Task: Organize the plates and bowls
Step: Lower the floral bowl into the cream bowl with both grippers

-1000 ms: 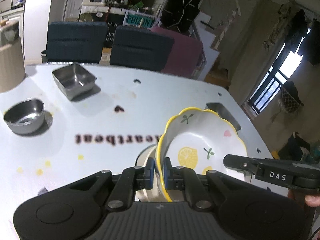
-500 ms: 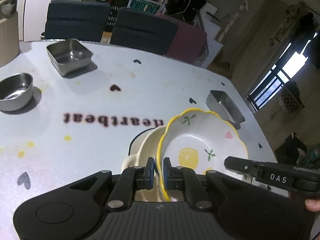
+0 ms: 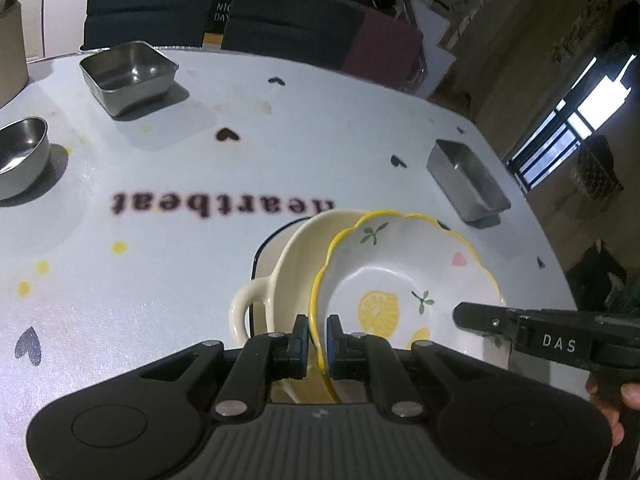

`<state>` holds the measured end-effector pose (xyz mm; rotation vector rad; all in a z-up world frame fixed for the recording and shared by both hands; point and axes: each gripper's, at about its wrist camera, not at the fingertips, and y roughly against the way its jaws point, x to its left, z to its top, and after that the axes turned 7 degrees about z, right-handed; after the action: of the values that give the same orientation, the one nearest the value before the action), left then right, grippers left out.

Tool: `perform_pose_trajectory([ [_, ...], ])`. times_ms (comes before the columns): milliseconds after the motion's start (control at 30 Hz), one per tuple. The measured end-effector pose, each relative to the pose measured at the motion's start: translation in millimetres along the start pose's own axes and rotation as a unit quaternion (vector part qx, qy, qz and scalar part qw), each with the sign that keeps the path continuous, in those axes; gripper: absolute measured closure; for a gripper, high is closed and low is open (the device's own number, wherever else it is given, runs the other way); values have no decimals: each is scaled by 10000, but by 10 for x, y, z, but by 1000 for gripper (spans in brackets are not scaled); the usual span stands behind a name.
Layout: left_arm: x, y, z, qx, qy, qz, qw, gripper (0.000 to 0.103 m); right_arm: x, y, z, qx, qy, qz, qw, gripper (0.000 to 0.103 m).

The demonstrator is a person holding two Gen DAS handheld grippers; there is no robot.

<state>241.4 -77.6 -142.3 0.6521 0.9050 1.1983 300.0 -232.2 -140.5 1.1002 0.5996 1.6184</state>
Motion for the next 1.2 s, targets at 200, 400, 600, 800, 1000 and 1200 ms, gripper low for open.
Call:
perform_pose_trajectory([
  [200, 22, -77, 11, 111, 37, 30, 9999, 94, -7, -78, -9, 180, -48, -46, 9998, 93],
  [400, 18, -118, 25, 157, 26, 51, 9999, 94, -11, -145, -2, 280, -197, -58, 9994, 92],
  [600, 5, -133, 39, 151, -10, 57, 9999, 94, -12, -173, 16, 278, -239, -119, 9993, 91],
  [800, 37, -118, 48, 158, 46, 42, 9999, 94, -11, -209, 15, 333, -290, -211, 9988, 92],
  [1000, 65, -82, 53, 128, 72, -11, 9999, 94, 17, -233, 24, 370, -264, -252, 9986, 93],
  [1200, 64, -65, 48, 127, 64, -27, 9999, 94, 25, -238, 24, 366, -266, -280, 9986, 93],
])
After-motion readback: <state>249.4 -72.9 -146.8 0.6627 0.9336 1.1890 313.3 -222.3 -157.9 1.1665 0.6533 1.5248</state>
